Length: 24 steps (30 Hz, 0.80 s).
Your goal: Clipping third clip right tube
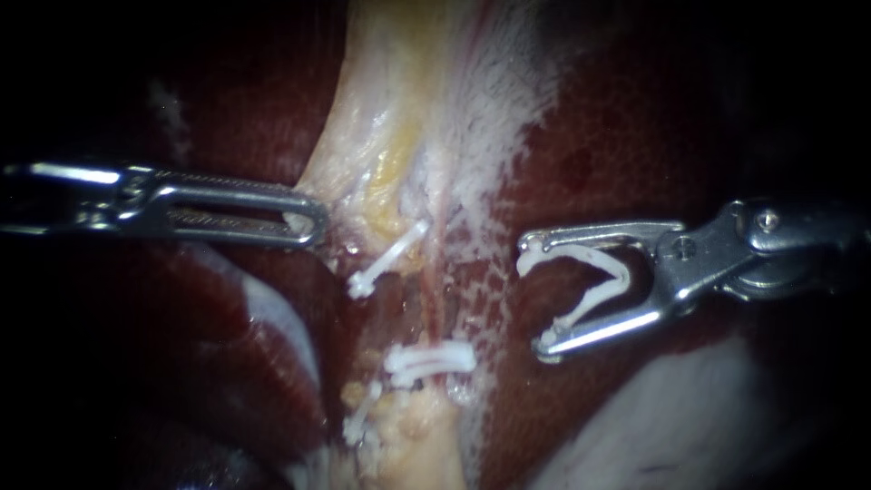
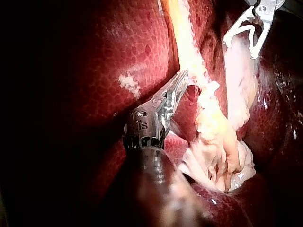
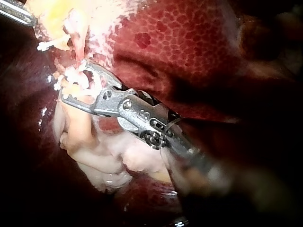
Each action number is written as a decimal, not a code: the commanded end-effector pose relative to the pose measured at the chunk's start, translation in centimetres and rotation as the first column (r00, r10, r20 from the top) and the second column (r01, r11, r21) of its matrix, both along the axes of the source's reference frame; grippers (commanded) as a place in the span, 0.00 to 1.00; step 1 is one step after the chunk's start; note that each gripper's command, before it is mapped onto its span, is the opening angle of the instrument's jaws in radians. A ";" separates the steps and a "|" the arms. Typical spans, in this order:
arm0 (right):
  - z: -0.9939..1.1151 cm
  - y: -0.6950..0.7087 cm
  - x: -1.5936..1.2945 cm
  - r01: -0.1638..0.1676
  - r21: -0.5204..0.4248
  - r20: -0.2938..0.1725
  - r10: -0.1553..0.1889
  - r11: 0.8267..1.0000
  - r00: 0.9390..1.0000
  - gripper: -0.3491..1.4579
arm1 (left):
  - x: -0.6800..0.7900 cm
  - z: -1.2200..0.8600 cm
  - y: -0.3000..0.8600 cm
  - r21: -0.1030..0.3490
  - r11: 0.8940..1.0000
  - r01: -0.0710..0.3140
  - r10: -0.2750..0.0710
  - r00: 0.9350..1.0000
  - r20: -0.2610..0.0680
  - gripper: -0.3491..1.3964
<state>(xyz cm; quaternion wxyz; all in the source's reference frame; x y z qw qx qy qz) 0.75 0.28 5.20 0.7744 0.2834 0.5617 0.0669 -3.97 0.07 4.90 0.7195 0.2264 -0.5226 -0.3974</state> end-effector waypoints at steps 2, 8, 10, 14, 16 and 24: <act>0.00 0.00 0.00 0.000 0.000 0.000 0.000 1.000 1.000 0.52 | 0.01 -0.01 0.00 0.000 1.000 0.000 0.000 1.000 0.001 0.00; 0.07 -0.07 0.08 0.008 -0.003 -0.003 -0.008 1.000 1.000 0.52 | 0.06 -0.10 0.06 0.006 1.000 -0.004 0.004 1.000 0.004 0.00; 0.13 -0.14 0.13 0.017 -0.005 -0.007 -0.017 1.000 1.000 0.52 | 0.12 -0.15 0.11 0.011 1.000 -0.006 0.006 1.000 0.007 0.00; 0.25 -0.27 0.23 0.041 0.017 -0.011 -0.041 0.999 0.999 0.51 | 0.23 -0.27 0.22 0.018 1.000 0.003 -0.003 1.000 -0.001 0.00; 0.31 -0.32 0.28 0.046 0.028 -0.008 -0.046 0.999 0.999 0.51 | 0.28 -0.36 0.25 0.020 1.000 0.011 -0.011 1.000 0.004 0.00; 0.58 -0.42 0.56 0.047 0.058 0.008 -0.048 0.997 0.999 0.51 | 0.25 -0.85 0.19 0.008 0.999 0.031 -0.031 0.999 0.018 0.00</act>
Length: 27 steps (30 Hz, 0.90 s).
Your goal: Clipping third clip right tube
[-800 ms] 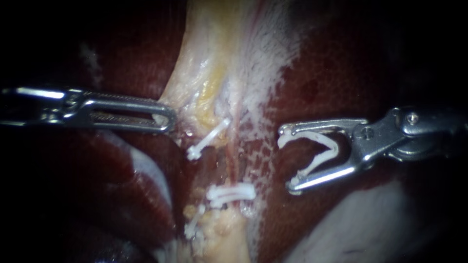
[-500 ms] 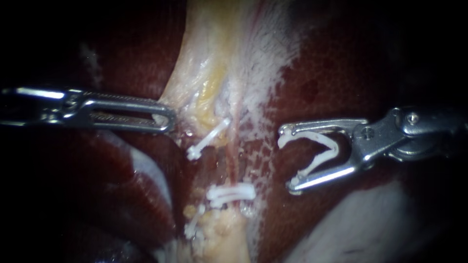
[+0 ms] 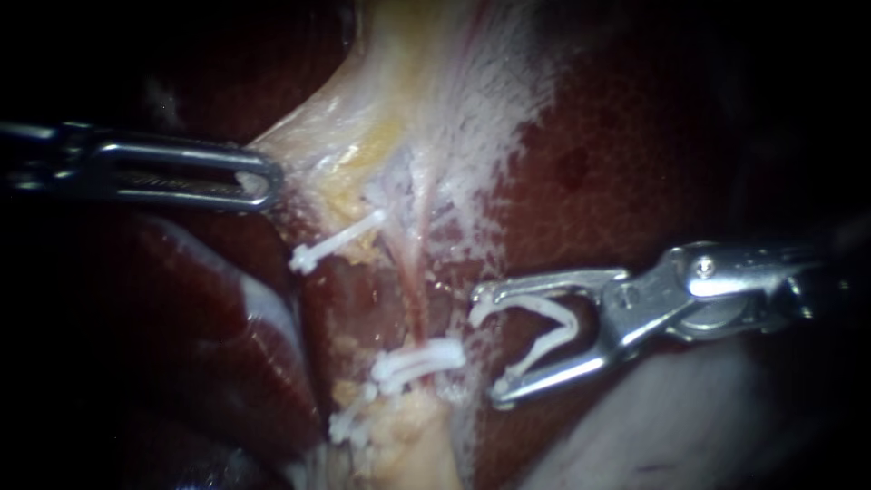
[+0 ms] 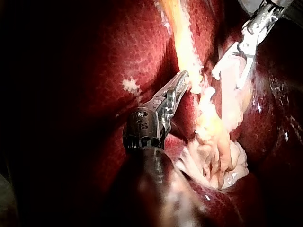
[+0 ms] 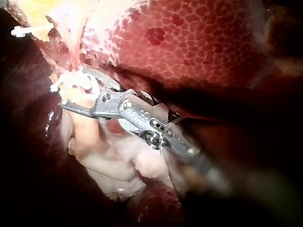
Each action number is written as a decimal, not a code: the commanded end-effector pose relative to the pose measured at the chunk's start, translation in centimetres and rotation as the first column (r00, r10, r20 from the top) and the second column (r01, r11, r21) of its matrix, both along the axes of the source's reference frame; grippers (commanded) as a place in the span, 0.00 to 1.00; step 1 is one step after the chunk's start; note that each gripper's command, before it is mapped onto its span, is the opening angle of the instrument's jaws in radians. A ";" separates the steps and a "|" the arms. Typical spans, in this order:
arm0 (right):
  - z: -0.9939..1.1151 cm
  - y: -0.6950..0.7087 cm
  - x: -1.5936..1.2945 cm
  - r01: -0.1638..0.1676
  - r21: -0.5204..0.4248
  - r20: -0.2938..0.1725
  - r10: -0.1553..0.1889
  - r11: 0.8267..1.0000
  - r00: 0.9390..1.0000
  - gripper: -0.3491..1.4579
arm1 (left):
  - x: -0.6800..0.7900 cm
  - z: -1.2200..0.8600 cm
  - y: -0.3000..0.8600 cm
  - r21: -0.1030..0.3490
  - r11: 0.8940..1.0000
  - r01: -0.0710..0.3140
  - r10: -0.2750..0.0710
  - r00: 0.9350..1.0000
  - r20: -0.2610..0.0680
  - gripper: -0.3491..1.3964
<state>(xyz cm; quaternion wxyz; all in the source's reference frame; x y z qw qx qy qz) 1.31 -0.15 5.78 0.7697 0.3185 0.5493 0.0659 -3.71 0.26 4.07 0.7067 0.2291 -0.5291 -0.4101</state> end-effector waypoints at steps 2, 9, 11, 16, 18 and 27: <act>0.05 0.01 0.05 -0.004 0.004 0.005 0.004 1.000 1.000 0.51 | -0.03 -0.10 -0.03 -0.010 1.000 0.005 -0.005 1.000 -0.003 0.00; 0.13 0.09 0.17 -0.011 0.003 0.009 0.011 1.000 1.000 0.51 | -0.08 -0.23 -0.10 -0.009 1.000 0.000 0.000 1.000 0.009 0.00; 0.14 0.10 0.19 -0.012 0.003 0.010 0.012 1.000 1.000 0.51 | -0.09 -0.24 -0.12 -0.009 1.000 0.000 0.000 1.000 0.009 0.00; 0.18 0.12 0.24 -0.014 0.002 0.012 0.014 1.000 1.000 0.51 | -0.10 -0.28 -0.14 -0.009 1.000 -0.002 0.003 1.000 0.011 0.00; 0.20 0.13 0.26 -0.016 0.002 0.013 0.015 1.000 1.000 0.51 | -0.11 -0.29 -0.15 -0.008 1.000 -0.005 0.005 1.000 0.012 0.00; 0.26 0.10 0.43 -0.010 0.002 0.012 0.010 1.000 1.000 0.51 | -0.15 -0.31 -0.19 -0.009 1.000 -0.009 0.009 1.000 0.015 0.00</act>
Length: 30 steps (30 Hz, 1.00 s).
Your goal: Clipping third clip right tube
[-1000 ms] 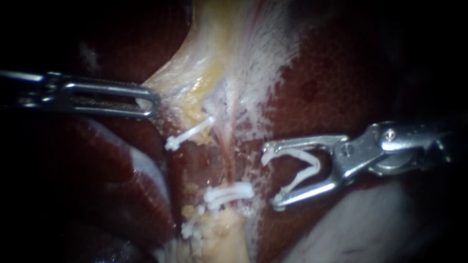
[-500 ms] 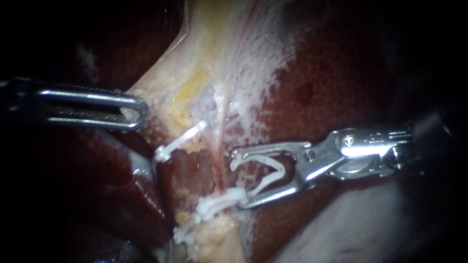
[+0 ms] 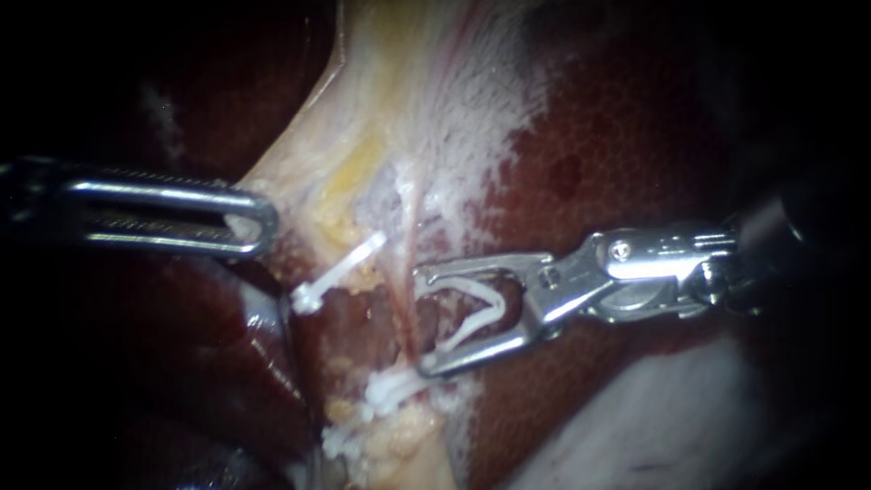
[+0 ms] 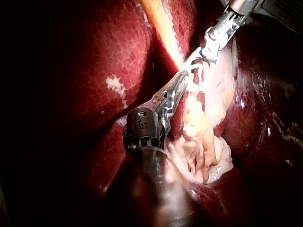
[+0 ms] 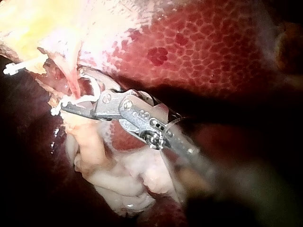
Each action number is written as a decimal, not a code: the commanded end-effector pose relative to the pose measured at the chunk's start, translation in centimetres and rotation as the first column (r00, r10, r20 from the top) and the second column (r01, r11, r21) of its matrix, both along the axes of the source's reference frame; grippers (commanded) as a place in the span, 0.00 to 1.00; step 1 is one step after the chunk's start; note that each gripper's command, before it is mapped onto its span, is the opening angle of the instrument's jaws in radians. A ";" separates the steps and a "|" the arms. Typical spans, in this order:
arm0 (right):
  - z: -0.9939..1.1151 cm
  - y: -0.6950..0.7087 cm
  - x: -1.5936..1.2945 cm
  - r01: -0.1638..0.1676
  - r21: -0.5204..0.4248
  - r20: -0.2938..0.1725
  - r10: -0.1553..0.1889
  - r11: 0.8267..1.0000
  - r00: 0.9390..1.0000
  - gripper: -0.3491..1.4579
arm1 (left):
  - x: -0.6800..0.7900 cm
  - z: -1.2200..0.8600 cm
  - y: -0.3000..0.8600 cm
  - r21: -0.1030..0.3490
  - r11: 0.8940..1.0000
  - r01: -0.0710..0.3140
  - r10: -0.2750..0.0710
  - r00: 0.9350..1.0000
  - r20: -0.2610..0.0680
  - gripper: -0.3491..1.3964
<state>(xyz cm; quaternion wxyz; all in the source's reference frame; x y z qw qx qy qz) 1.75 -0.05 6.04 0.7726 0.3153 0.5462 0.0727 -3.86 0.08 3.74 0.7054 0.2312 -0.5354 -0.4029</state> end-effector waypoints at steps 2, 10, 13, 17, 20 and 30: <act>0.00 -0.01 0.06 0.007 0.009 -0.001 -0.007 1.000 1.000 0.51 | -0.01 0.01 -0.01 0.000 1.000 0.000 0.000 1.000 0.000 0.00; -0.04 -0.05 0.18 0.074 0.035 -0.029 -0.073 0.997 0.997 0.50 | -0.01 0.02 -0.01 0.000 1.000 0.000 0.000 1.000 0.000 0.00; -0.05 -0.06 0.21 0.081 0.034 -0.033 -0.080 0.996 0.996 0.49 | -0.01 0.02 0.00 0.000 1.000 0.000 0.000 1.000 0.000 0.00; -0.06 -0.06 0.22 0.081 0.035 -0.032 -0.080 0.996 0.996 0.49 | -0.01 0.02 0.00 0.000 1.000 -0.001 0.001 1.000 0.001 0.00; -0.06 -0.06 0.22 0.080 0.035 -0.032 -0.079 0.996 0.996 0.48 | -0.01 0.02 0.00 0.000 1.000 -0.001 0.001 1.000 0.000 0.00; 0.02 -0.04 0.10 0.027 0.049 0.004 -0.027 0.998 1.000 0.28 | -0.01 0.03 0.00 0.000 1.000 -0.001 0.001 1.000 0.001 0.00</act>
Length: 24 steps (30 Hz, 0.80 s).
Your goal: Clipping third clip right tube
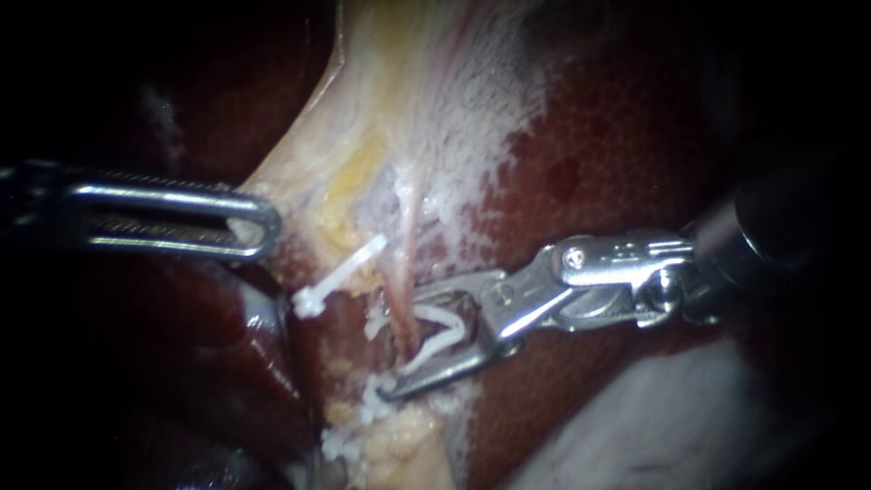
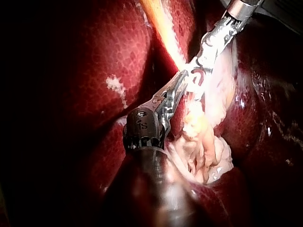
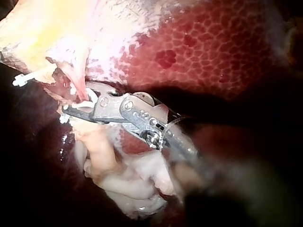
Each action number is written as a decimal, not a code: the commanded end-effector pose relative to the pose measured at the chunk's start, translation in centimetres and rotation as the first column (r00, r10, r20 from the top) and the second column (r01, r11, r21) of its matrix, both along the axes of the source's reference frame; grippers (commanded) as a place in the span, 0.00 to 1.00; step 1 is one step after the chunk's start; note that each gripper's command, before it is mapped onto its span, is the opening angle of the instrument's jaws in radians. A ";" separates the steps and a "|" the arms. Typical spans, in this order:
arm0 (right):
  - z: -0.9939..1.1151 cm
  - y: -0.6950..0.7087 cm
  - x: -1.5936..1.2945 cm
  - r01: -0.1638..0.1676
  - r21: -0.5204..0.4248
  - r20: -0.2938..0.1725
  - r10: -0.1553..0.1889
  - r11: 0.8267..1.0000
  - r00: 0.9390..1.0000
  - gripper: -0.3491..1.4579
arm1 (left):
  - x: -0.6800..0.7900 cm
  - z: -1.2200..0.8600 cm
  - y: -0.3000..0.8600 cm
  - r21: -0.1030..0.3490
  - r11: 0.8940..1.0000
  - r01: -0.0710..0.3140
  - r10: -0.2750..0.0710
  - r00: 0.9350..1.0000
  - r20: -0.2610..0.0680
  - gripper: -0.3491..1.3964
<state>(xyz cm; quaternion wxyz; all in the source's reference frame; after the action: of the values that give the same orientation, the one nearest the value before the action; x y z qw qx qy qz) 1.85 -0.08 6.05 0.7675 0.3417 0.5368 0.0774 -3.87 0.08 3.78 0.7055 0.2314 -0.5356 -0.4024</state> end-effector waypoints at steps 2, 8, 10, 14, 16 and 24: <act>0.02 0.01 -0.02 0.000 -0.001 -0.003 0.000 1.000 1.000 0.21 | 0.00 0.00 0.00 0.000 1.000 0.000 0.000 1.000 0.000 0.00; 0.04 0.02 -0.05 -0.001 -0.001 -0.003 0.001 1.000 1.000 0.10 | 0.00 0.00 0.00 0.000 1.000 0.000 0.000 1.000 0.000 0.00; 0.04 0.02 -0.05 -0.001 -0.001 -0.003 0.001 1.000 1.000 0.09 | 0.00 0.00 0.00 0.000 1.000 0.000 0.000 1.000 0.000 0.00; 0.03 0.02 -0.05 -0.002 0.004 0.000 0.002 1.000 1.000 0.09 | 0.00 0.00 0.00 0.000 1.000 0.000 0.000 1.000 0.000 0.00; 0.03 0.02 -0.05 -0.002 0.004 0.000 0.002 1.000 1.000 0.08 | 0.00 0.00 0.00 0.000 1.000 0.000 0.000 1.000 0.000 0.00; 0.03 0.01 -0.05 -0.003 0.008 0.003 0.003 1.000 1.000 0.08 | 0.00 0.01 0.00 0.000 1.000 0.000 0.000 1.000 0.000 0.00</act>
<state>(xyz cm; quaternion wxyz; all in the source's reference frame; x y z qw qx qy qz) 1.80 -0.07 6.08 0.7666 0.3439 0.5361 0.0814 -3.86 0.08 3.78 0.7054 0.2316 -0.5356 -0.4023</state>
